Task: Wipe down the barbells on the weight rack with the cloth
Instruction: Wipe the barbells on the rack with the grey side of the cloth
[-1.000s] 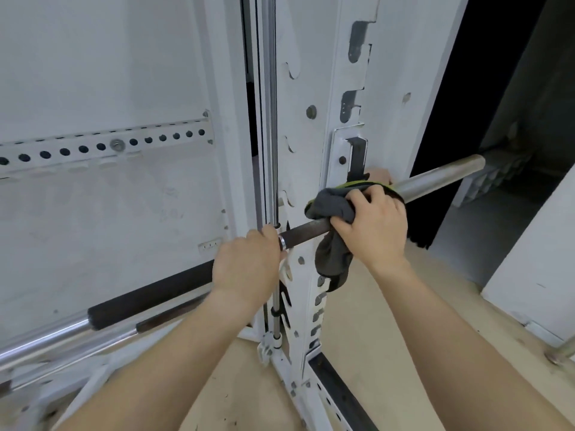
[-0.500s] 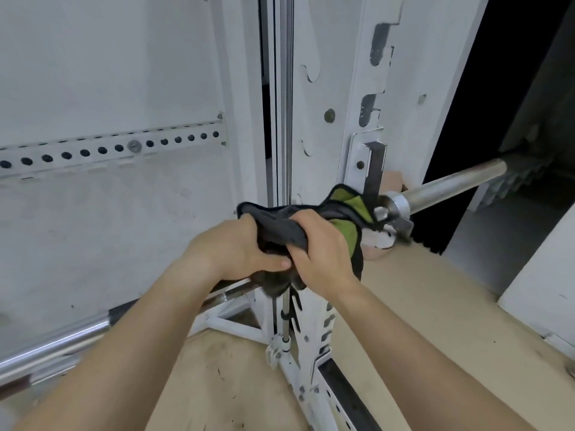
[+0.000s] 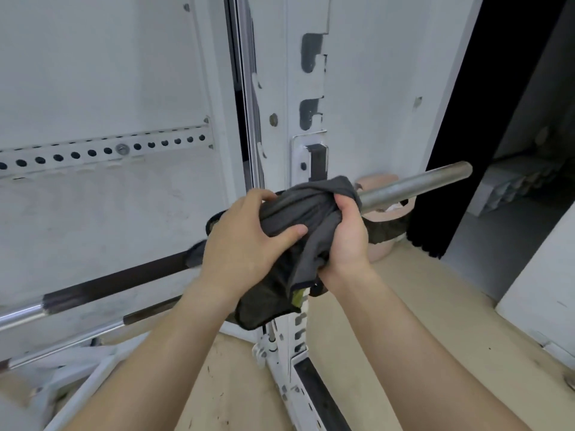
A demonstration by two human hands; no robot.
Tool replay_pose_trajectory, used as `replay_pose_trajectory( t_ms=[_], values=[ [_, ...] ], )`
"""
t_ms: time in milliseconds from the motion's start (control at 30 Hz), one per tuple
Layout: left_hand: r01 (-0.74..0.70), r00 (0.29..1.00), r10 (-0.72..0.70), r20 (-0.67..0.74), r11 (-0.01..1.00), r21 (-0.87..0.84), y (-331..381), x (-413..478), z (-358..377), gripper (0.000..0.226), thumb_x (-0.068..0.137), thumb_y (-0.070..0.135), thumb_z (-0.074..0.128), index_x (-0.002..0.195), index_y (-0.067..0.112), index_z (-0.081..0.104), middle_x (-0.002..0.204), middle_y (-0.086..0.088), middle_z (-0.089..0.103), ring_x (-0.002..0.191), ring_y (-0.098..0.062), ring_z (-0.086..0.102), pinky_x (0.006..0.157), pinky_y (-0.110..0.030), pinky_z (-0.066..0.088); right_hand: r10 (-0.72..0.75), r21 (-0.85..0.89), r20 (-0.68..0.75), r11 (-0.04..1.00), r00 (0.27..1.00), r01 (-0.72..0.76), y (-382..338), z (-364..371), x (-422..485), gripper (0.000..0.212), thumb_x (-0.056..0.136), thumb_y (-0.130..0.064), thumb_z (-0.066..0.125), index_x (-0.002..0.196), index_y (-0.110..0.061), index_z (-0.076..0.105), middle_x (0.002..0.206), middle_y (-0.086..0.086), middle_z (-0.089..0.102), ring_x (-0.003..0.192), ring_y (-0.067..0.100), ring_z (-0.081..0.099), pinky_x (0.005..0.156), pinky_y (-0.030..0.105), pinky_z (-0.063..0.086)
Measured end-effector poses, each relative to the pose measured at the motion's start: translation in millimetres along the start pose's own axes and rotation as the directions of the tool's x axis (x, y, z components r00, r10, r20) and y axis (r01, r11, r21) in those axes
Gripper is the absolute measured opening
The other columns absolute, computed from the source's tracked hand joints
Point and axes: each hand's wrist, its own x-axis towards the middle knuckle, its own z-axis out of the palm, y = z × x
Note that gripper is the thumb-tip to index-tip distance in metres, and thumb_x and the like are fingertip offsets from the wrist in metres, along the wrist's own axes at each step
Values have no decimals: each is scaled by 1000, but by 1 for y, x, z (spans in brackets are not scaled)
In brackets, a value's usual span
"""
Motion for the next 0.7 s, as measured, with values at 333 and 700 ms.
replay_pose_trajectory(
  t_ms=[333, 700],
  values=[
    [181, 980, -140, 138, 917, -357, 35, -39, 18, 29, 85, 34, 78, 111, 28, 65, 99, 15, 66, 95, -6, 63, 84, -24, 51, -37, -274, -254, 961, 966, -36, -37, -82, -41, 30, 97, -36, 59, 117, -15, 68, 109, 12, 75, 102, 32, 71, 95, 47, 56],
    [337, 940, -180, 290, 629, -701, 110, -73, 81, 30, 98, 3, 59, 119, 21, 72, 109, 6, 75, 101, -6, 71, 82, -18, 56, 81, -210, -259, 968, 962, -138, -44, -126, -75, 43, 105, -49, 44, 112, -14, 68, 104, 13, 75, 94, 28, 70, 74, 37, 57]
  ],
)
